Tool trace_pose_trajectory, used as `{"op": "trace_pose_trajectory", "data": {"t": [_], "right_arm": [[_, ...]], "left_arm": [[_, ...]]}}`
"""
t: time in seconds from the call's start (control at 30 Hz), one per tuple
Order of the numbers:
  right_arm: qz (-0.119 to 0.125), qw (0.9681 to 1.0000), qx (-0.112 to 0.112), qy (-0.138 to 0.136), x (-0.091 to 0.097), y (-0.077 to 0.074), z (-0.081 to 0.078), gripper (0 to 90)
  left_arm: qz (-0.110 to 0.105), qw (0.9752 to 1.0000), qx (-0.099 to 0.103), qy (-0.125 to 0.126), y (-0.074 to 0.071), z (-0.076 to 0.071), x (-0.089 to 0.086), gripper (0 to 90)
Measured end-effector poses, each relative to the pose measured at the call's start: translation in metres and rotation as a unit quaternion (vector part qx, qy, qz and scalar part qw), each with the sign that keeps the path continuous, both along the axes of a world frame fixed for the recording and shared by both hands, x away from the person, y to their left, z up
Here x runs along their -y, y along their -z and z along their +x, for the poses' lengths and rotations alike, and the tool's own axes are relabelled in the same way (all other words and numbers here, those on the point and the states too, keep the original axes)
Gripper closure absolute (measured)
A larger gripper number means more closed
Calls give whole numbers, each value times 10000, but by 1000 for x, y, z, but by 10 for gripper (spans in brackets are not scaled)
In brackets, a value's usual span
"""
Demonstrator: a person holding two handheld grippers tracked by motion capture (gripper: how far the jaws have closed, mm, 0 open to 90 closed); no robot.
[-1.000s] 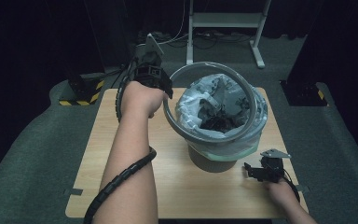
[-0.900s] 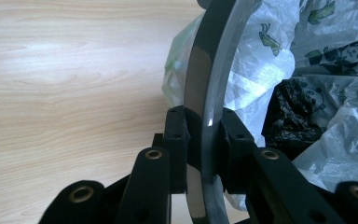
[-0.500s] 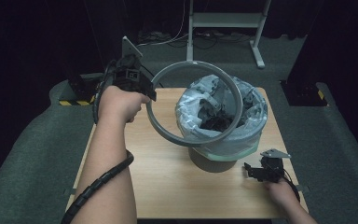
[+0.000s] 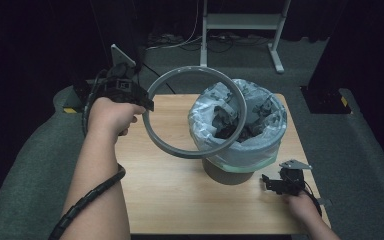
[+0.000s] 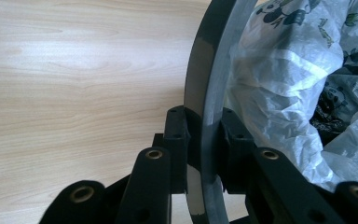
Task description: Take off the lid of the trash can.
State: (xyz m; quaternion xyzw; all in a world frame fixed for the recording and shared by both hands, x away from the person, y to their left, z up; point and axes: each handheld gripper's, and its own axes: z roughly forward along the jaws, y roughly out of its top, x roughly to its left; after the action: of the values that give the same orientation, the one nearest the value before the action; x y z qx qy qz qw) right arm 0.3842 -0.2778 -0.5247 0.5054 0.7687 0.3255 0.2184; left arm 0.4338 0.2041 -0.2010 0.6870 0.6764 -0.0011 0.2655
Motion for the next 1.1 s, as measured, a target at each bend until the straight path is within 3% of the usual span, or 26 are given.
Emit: {"op": "trace_pose_trajectory", "data": {"t": [0.4, 0.67, 0.9, 1.1], "right_arm": [[-4, 10000, 1, -2, 0, 0, 0, 98], [-6, 10000, 5, -4, 0, 0, 0, 99], [-18, 10000, 13, -12, 0, 0, 0, 99], [-20, 10000, 19, -19, 0, 0, 0, 98]], "left_arm": [[-56, 9999, 4, -145, 10, -10, -33, 761], [-78, 9990, -1, -442, 18, -20, -65, 760], [-116, 9985, 46, -542, 20, -28, -82, 760], [-148, 9974, 27, -698, 31, -34, -100, 759]]}}
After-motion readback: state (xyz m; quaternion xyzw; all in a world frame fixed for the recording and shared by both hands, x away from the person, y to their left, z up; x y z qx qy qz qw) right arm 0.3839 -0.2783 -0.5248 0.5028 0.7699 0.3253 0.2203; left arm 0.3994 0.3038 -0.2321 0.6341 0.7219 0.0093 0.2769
